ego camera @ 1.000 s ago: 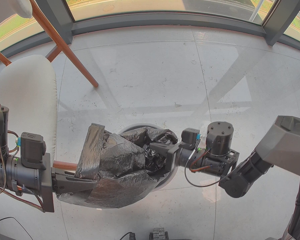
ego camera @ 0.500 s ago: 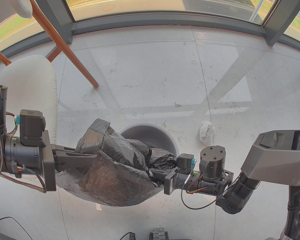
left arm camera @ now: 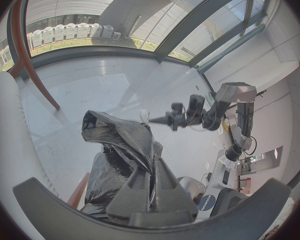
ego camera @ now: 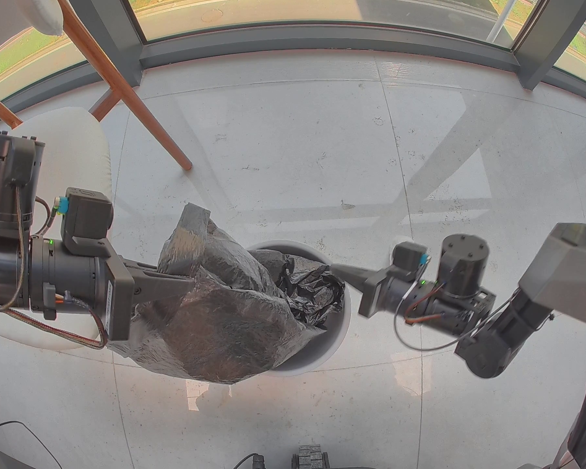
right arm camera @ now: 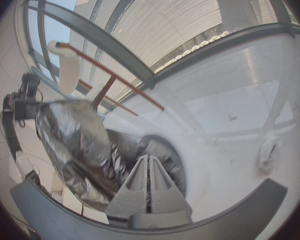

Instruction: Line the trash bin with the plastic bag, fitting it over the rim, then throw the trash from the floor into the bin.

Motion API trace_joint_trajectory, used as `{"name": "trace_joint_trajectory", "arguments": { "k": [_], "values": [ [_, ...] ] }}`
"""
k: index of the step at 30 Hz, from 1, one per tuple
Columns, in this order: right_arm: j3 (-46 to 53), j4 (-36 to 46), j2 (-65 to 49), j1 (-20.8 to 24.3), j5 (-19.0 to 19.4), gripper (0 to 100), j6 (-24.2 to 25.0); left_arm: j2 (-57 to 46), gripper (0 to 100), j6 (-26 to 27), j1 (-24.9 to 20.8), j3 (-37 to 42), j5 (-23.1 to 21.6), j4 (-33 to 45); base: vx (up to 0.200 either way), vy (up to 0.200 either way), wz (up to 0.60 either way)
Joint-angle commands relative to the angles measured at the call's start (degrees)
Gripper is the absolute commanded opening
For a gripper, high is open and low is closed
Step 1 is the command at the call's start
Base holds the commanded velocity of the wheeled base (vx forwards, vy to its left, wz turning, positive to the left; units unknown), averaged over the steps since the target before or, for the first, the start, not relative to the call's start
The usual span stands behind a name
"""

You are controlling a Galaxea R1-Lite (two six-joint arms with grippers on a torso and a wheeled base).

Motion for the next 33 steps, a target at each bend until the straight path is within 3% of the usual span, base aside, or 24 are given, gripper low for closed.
{"name": "trace_joint_trajectory", "arguments": {
  "k": [1,6,11,16,27,33],
  "values": [
    [0.15,3.87,-12.6,-7.88,-0.03,0,3.53,0.65,0,0.13,-2.77,-6.7,3.31,5.66,0.0,0.0,0.0],
    [1.56,7.83,-19.36,-10.78,-0.12,0,8.45,1.88,0,0.83,-6.55,-8.99,6.3,7.24,0.0,0.0,0.0],
    [3.67,9.15,-22.62,-11.04,-0.21,0,8.63,4.16,0,10.32,-7.34,-9.34,12.1,11.28,0.0,0.0,0.0],
    [6.92,8.53,-23.85,-11.04,-0.3,0,8.63,4.51,0,14.89,-7.78,-10.48,15.35,17.87,0.0,0.0,0.0],
    [11.75,8.09,-24.99,-10.87,-0.39,0,8.37,13.65,0,15.42,-14.81,-17.95,19.04,15.76,0.0,0.0,0.0],
    [11.67,8.09,-24.9,-10.87,-0.39,0,8.37,16.11,0,15.25,-20.0,-17.51,22.65,15.85,0.0,0.0,0.0]
  ]
}}
